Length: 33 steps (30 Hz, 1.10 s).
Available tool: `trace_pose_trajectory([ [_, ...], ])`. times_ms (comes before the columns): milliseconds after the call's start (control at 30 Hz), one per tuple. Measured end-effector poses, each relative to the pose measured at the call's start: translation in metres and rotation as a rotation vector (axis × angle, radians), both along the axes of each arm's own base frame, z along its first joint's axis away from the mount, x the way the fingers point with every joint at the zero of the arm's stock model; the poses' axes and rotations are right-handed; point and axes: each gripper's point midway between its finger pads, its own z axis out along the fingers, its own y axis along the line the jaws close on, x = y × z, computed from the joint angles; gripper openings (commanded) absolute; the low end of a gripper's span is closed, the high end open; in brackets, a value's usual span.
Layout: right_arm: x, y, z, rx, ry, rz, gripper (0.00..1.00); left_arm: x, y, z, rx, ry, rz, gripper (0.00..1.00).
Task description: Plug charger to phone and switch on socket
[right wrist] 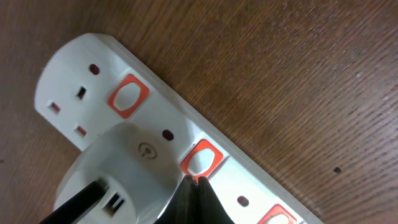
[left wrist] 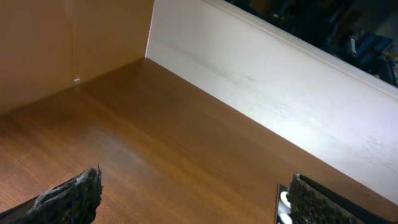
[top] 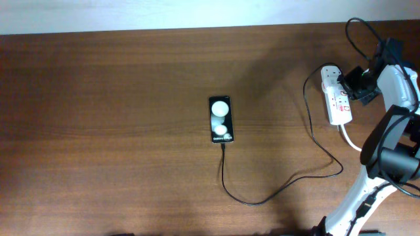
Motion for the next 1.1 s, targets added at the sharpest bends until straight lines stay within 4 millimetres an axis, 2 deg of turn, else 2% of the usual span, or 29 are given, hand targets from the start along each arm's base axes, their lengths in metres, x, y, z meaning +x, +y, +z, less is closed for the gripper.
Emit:
trace_pose_trajectory([
  [300, 0.004, 0.005, -0.013, -0.001, 0.026, 0.011, 0.04, 0.000, 0.000, 0.000, 0.000, 0.000, 0.000, 0.99],
  [1100, 0.001, 0.008, -0.020, -0.052, 0.101, 0.156, 0.04, 0.000, 0.000, 0.000, 0.000, 0.000, 0.000, 0.99],
])
